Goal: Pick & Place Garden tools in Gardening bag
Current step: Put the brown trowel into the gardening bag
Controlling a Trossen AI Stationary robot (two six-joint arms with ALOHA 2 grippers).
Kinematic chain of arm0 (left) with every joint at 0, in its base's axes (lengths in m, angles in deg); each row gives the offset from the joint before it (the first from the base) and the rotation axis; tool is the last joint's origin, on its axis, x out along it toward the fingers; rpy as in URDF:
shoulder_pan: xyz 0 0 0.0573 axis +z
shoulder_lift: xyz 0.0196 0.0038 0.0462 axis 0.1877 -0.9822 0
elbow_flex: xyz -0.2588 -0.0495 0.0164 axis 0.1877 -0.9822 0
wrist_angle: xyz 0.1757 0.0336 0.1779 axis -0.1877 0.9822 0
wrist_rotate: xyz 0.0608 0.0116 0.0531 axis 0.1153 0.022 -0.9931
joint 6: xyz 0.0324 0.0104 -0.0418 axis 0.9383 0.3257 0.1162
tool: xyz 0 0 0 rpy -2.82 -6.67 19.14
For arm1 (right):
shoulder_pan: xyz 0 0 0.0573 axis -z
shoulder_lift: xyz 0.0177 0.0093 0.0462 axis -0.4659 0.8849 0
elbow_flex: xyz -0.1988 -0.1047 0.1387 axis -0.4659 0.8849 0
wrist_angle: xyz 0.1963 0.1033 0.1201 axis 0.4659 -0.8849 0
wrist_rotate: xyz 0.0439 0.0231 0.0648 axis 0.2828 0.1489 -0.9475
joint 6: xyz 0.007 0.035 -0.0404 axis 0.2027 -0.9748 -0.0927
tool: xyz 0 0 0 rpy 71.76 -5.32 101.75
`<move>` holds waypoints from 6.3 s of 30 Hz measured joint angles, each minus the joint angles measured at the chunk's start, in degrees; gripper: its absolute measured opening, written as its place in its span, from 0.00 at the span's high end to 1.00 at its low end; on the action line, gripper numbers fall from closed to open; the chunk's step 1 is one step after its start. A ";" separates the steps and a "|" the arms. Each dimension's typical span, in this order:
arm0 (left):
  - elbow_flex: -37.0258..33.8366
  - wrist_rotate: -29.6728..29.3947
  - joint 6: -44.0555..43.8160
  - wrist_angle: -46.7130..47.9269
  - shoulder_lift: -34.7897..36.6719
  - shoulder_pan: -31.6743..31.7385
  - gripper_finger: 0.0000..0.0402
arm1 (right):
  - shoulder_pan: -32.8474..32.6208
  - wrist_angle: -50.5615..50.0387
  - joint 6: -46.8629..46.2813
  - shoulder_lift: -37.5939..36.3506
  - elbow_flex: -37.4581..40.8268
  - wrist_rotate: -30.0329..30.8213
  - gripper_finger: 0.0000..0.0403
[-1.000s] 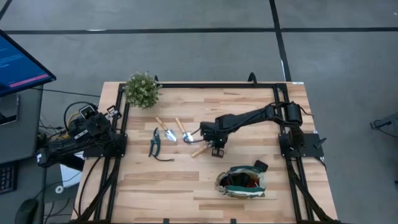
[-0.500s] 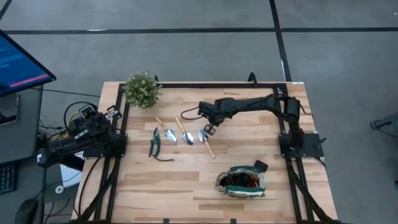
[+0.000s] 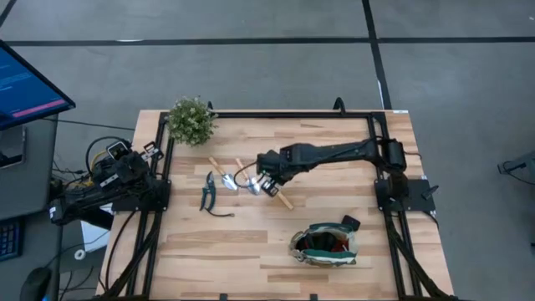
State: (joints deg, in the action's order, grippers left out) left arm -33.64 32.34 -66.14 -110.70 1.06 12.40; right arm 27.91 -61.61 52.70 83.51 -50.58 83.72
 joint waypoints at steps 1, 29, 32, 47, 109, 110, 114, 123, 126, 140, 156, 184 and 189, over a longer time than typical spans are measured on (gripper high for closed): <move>0.00 -0.02 -0.02 0.00 0.00 0.00 0.96 | -0.53 -0.03 -0.23 0.25 0.01 -0.05 0.94; 0.00 -0.01 0.00 0.01 -0.01 -0.01 0.96 | -2.60 9.39 -8.44 0.42 10.45 -1.50 0.34; 0.00 -0.01 -0.01 0.02 -0.30 -0.01 0.96 | -2.60 11.05 -5.98 0.39 10.40 -1.51 0.34; 0.00 0.00 -0.02 -0.01 -11.78 -0.02 0.96 | -1.72 14.18 -0.57 0.37 12.54 -1.49 0.34; -0.72 -0.46 0.00 57.59 2.47 -0.07 0.96 | -2.19 19.96 -3.60 0.37 15.74 -3.01 0.34; -0.72 -0.44 0.00 57.57 2.49 -0.07 0.96 | -2.37 19.96 -3.65 0.37 15.74 -2.98 0.34; -0.72 -0.45 -0.01 57.60 2.44 -0.07 0.96 | -2.88 19.96 -3.67 0.37 15.74 -3.04 0.34; -0.72 0.94 13.26 55.46 1.30 0.37 0.96 | -3.01 19.92 -4.68 0.37 15.74 -3.04 0.34; -0.71 12.65 27.44 47.18 1.38 0.07 0.96 | -3.01 19.94 -4.68 0.37 15.74 -3.04 0.34; -0.68 9.15 52.59 71.71 -2.46 5.50 0.96 | -2.41 15.38 -5.76 0.37 15.72 -3.04 0.34; -0.68 7.48 49.12 74.30 2.43 10.19 0.96 | -2.18 16.32 -5.09 0.37 15.72 -3.04 0.34; -0.68 6.95 45.03 73.24 2.49 -3.97 0.96 | 0.32 17.44 -4.57 0.37 15.72 -3.05 0.34; -0.68 6.93 45.03 73.10 2.49 -8.85 0.96 | 0.26 17.66 -4.46 0.39 15.72 -1.78 0.34</move>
State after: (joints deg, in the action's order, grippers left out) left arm -34.32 39.27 -21.12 -37.61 3.55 3.56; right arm 28.17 -43.95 48.24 83.90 -34.86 81.93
